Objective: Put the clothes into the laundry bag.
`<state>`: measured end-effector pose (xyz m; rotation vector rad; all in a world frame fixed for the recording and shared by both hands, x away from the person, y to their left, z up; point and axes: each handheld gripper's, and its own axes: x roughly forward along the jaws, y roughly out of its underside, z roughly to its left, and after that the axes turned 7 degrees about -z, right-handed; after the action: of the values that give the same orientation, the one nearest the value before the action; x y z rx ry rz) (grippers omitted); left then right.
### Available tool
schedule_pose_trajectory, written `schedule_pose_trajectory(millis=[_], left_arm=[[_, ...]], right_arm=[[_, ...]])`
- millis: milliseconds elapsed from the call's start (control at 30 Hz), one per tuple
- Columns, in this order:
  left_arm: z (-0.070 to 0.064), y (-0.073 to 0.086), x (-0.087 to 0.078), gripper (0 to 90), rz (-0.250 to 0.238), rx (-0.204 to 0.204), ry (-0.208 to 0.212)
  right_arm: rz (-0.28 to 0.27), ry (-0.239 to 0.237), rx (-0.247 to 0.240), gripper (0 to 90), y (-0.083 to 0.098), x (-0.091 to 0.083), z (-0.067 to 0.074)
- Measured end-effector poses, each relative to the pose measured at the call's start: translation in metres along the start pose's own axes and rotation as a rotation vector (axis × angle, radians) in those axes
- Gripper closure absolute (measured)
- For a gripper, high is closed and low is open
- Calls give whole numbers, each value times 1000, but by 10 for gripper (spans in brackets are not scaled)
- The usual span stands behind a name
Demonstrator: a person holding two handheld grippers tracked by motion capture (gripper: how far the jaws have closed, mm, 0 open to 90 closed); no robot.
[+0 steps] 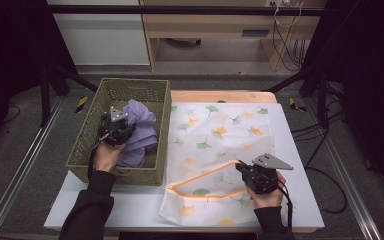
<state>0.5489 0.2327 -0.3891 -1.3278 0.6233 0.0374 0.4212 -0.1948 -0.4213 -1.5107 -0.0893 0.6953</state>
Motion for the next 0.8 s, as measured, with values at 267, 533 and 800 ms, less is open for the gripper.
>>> schedule_pose_trajectory(millis=[267, 533, 800], left_arm=[[5, -7, -12, 820, -124, -38, -3], [6, -18, -23, 820, -166, -41, -16], [2, -42, -55, 820, -268, -23, -8]], right_arm=[[0, 1, 1, 886, 0, 0, -1], [-4, 3, 4, 886, 0, 0, -1], [-5, 3, 2, 886, -1, 0, -1]])
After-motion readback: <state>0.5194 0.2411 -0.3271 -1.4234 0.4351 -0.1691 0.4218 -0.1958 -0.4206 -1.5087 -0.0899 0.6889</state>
